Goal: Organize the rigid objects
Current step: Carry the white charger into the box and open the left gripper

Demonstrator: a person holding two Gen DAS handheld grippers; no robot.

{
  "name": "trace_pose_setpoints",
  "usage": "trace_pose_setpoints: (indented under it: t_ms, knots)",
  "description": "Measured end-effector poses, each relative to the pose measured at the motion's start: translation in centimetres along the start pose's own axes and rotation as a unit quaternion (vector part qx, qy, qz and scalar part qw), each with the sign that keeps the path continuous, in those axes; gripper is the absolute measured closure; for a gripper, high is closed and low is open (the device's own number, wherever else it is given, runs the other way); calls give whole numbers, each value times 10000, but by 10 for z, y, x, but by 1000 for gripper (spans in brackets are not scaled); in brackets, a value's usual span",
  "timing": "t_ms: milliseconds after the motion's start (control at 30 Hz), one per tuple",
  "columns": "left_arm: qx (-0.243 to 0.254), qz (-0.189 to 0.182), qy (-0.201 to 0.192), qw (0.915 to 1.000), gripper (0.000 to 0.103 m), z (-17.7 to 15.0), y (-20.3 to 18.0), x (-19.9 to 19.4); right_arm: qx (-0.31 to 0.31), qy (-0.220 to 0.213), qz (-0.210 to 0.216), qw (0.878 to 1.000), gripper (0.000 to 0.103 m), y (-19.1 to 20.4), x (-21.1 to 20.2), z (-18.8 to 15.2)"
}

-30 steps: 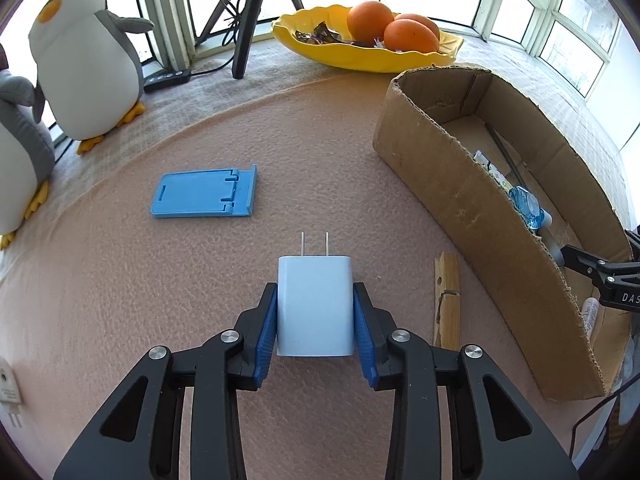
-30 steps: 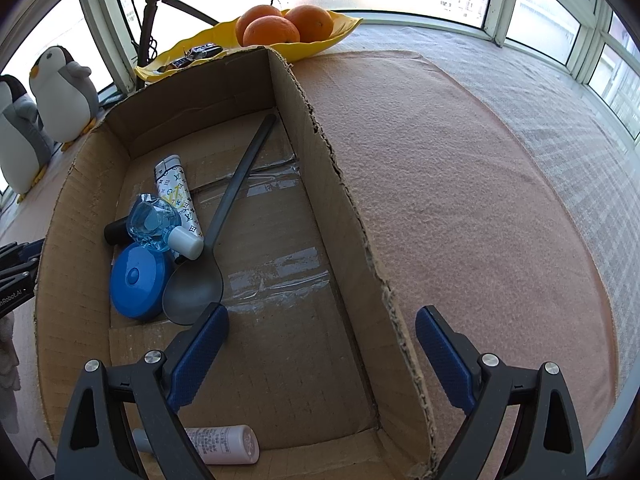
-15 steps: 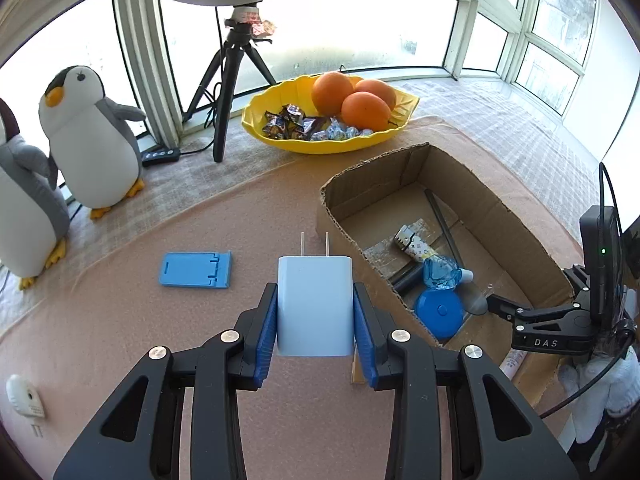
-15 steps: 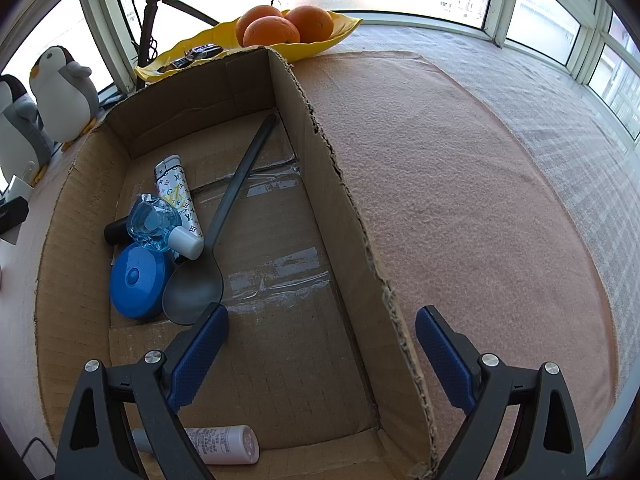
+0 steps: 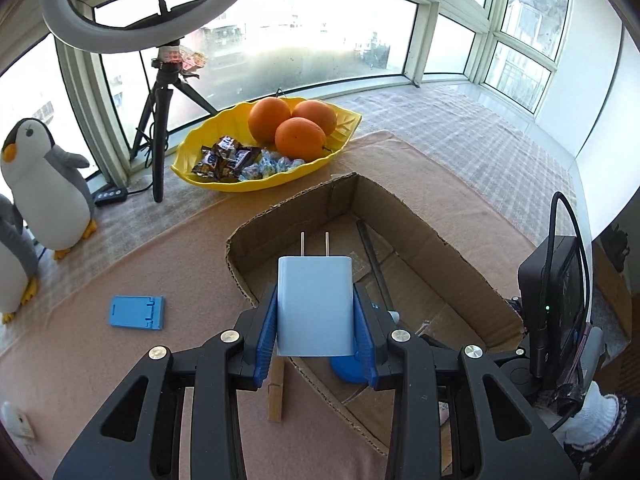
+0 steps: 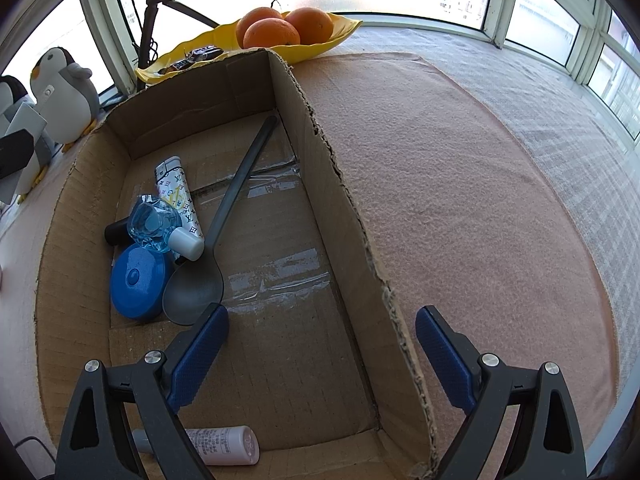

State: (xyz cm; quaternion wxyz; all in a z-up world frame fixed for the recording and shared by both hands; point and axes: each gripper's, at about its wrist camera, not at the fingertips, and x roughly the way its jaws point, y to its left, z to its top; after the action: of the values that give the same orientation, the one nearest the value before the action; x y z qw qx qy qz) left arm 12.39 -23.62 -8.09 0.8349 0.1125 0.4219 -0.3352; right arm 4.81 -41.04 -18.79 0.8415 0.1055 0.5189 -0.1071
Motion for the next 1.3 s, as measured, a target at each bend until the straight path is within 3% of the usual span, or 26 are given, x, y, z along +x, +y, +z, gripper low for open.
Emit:
trace_pose_setpoints:
  t_ms: [833,1300]
  knots:
    - [-38,-3,388,9992,69,5,-20,39,5,-6,2,10000,11,0,0,-2]
    - [15,-89,430,9990,69,4,-23,41,7,-7,4,10000,10,-1,0,-2]
